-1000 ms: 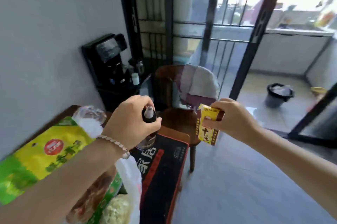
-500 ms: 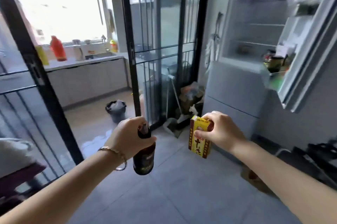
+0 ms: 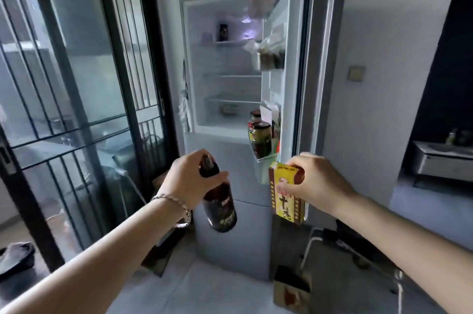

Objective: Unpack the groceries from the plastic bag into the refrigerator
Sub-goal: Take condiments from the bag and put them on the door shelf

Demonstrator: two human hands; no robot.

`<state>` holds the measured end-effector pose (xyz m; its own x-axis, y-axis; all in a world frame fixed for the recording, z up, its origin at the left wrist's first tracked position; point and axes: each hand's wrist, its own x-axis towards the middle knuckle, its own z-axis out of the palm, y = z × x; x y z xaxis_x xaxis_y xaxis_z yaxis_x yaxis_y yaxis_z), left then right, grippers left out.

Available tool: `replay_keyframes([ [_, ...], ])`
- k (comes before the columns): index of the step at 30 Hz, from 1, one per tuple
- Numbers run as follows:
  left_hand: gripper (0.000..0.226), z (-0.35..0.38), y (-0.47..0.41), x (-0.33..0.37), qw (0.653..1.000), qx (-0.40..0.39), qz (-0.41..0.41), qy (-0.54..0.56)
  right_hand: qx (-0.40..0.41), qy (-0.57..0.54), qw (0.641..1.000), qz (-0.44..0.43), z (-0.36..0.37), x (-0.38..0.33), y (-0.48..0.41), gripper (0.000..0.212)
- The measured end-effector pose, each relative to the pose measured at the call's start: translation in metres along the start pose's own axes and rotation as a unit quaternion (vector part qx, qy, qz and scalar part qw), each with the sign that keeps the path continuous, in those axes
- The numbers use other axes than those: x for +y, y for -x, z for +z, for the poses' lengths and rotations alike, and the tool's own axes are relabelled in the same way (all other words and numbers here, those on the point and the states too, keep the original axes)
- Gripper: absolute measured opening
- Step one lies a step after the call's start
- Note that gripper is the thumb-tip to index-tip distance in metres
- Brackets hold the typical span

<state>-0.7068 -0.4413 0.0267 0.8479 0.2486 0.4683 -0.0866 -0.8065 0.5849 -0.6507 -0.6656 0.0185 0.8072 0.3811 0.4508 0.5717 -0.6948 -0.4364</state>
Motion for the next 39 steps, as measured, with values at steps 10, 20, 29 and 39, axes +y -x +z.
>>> replay_keyframes([
  [10,0.029,0.053,-0.208,-0.043,0.98,-0.023,0.176,0.094,0.169,0.066,0.983,0.034,0.036,0.002,-0.144,0.02],
  [20,0.024,0.151,-0.328,-0.035,0.92,-0.19,0.233,0.252,0.181,0.178,0.953,0.167,0.057,0.003,-0.199,0.025],
  [29,0.034,0.207,-0.324,-0.039,0.883,-0.29,0.367,0.049,0.135,0.227,0.942,0.208,0.058,0.003,-0.201,0.032],
  [39,0.054,0.203,-0.287,-0.079,0.911,-0.145,0.354,0.154,0.109,0.226,0.935,0.252,0.075,0.017,-0.203,0.03],
])
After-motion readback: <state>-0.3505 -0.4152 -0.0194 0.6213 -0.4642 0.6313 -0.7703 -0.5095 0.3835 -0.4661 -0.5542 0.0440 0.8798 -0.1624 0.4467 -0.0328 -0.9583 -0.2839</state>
